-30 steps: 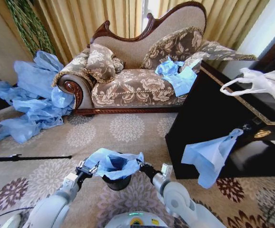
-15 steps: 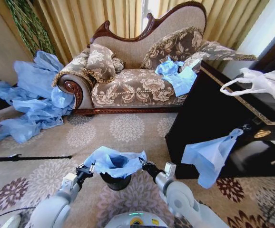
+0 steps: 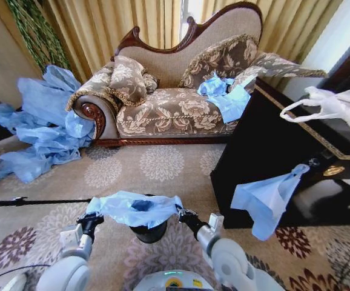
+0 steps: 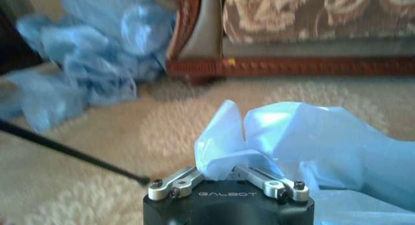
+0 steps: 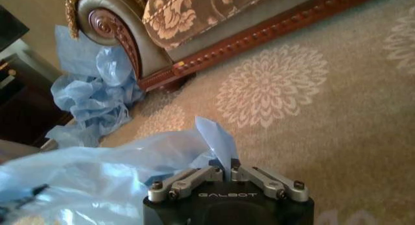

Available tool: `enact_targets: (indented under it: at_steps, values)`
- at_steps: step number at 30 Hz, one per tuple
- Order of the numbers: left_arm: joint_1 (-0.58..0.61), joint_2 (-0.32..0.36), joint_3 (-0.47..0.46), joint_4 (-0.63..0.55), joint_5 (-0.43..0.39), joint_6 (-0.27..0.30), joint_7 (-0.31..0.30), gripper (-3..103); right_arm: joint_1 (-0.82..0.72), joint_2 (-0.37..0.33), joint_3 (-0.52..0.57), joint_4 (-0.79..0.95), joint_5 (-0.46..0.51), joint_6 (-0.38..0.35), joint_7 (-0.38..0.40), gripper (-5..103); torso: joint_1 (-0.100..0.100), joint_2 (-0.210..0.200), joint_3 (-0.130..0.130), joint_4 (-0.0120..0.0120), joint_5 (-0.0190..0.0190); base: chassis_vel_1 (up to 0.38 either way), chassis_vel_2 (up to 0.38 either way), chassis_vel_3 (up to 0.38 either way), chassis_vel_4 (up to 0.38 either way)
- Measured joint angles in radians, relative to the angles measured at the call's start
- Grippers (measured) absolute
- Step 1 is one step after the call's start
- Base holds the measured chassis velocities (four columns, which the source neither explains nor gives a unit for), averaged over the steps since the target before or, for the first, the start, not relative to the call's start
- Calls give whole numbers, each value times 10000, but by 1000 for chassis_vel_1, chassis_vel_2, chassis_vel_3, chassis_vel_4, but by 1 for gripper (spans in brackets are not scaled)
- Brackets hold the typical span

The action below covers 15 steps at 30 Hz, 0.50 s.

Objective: Place a garbage bag over the trash bin.

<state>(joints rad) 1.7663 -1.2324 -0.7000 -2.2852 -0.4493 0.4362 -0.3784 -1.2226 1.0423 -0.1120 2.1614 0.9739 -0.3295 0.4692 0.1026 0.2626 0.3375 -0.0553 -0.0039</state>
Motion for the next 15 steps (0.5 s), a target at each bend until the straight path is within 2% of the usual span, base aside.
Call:
enact_targets:
  at_steps: [7,13,15]
  values:
    - [-715,271,494,1153,-194,175,430,0,762,224,-340,-773,-8,50,-113,0,0,0,0,1,4,0,0,0,0]
    - [-1999,838,989,1967,-648,226,610,0,1500,348,-415,-1703,-224,78,-487,0,2,0,1,1,2,0,0,0,0]
    - [-2798,1200,1281,2349,-1016,224,590,0,1676,365,-383,-2160,-378,80,-714,0,2,0,1,-3,5,0,0,0,0]
